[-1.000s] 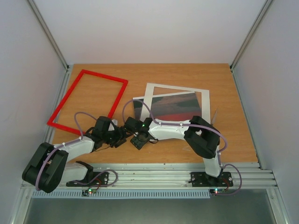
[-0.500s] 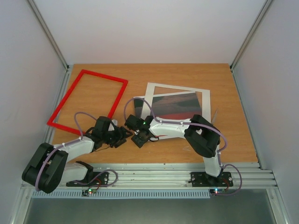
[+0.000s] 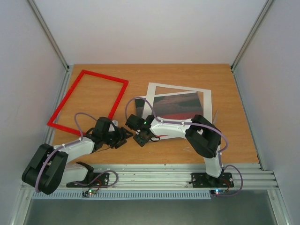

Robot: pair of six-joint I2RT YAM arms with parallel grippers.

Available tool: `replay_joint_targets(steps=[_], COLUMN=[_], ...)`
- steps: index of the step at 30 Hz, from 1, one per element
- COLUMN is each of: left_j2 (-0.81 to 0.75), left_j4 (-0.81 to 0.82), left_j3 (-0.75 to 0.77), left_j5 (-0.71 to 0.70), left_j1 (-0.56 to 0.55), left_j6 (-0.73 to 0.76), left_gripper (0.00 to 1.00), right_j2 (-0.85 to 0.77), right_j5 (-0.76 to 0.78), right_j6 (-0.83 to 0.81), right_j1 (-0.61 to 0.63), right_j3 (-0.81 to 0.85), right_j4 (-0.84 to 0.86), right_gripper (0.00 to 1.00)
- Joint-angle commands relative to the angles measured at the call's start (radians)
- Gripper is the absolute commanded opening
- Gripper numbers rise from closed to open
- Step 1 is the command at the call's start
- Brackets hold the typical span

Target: Take the photo out of the frame

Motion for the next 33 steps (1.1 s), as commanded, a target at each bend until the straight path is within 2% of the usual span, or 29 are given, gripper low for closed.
replay_joint_targets(steps=[1, 13, 23, 28, 33], left_j2=[-0.025, -0.044, 0.016, 0.081, 0.186], left_j4=[0.008, -0.003, 0.069, 0.145, 0.315], left_j3=[-0.009, 0.030, 0.080, 0.087, 0.077], left_j5=[0.018, 0.037, 0.071, 0.082, 0.130], left_j1=[0.003, 0.002, 0.003, 0.001, -0.001], left_j6=[0.004, -0.005, -0.045, -0.100, -0.212], left_gripper=[0.64, 0.64, 0.64, 0.64, 0.62], right_j2=[-0.026, -0.082, -0.106, -0.121, -0.129], right_j5=[0.061, 0.164, 0.158, 0.150, 0.147], right_j6=[-0.007, -0.030, -0.039, -0.040, -0.037], right_j1=[-0.007, -0.006, -0.006, -0.006, -0.006], right_j3=[0.014, 0.006, -0.013, -0.032, -0.045], right_j4=[-0.043, -0.042, -0.022, 0.000, 0.014], right_gripper=[0.53, 0.48, 0.47, 0.47, 0.47])
